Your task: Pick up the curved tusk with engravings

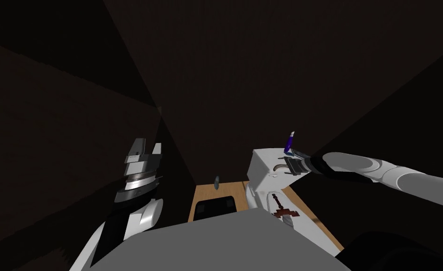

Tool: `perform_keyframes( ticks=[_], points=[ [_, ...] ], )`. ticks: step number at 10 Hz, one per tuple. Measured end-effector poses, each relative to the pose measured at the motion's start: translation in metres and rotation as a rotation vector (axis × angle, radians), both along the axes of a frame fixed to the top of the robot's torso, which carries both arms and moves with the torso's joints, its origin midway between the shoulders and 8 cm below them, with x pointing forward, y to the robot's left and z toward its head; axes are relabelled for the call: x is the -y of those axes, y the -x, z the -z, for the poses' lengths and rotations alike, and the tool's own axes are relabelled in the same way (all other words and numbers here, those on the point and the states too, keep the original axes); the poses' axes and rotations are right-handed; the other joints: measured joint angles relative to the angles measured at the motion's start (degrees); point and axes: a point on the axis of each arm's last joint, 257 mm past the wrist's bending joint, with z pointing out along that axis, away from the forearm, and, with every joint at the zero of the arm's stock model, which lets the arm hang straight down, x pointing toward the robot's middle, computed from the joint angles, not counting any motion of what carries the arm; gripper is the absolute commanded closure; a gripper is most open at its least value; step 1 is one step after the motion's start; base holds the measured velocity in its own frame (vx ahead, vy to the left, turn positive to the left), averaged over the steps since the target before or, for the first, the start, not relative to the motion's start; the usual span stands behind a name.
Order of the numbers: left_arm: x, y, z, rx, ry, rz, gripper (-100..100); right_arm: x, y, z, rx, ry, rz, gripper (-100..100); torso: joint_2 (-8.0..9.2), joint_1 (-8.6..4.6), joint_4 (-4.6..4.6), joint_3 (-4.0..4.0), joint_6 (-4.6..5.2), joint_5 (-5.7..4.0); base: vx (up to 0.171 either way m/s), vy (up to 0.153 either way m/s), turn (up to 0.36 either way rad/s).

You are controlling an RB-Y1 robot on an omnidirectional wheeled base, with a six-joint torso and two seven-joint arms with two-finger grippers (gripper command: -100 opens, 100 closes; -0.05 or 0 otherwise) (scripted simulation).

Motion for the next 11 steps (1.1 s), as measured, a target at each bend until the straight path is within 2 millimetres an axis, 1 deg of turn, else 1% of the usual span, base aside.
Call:
perform_keyframes(
  ticks=[11],
  points=[
    [0.000, 0.000, 0.000, 0.000, 0.000, 0.000, 0, 0.003, 0.012, 0.012, 0.001, 0.001, -0.001, -100, 0.05, 0.00, 0.01, 0.03, 0.00, 0.01, 0.014, 0.002, 0.004]
  ],
)
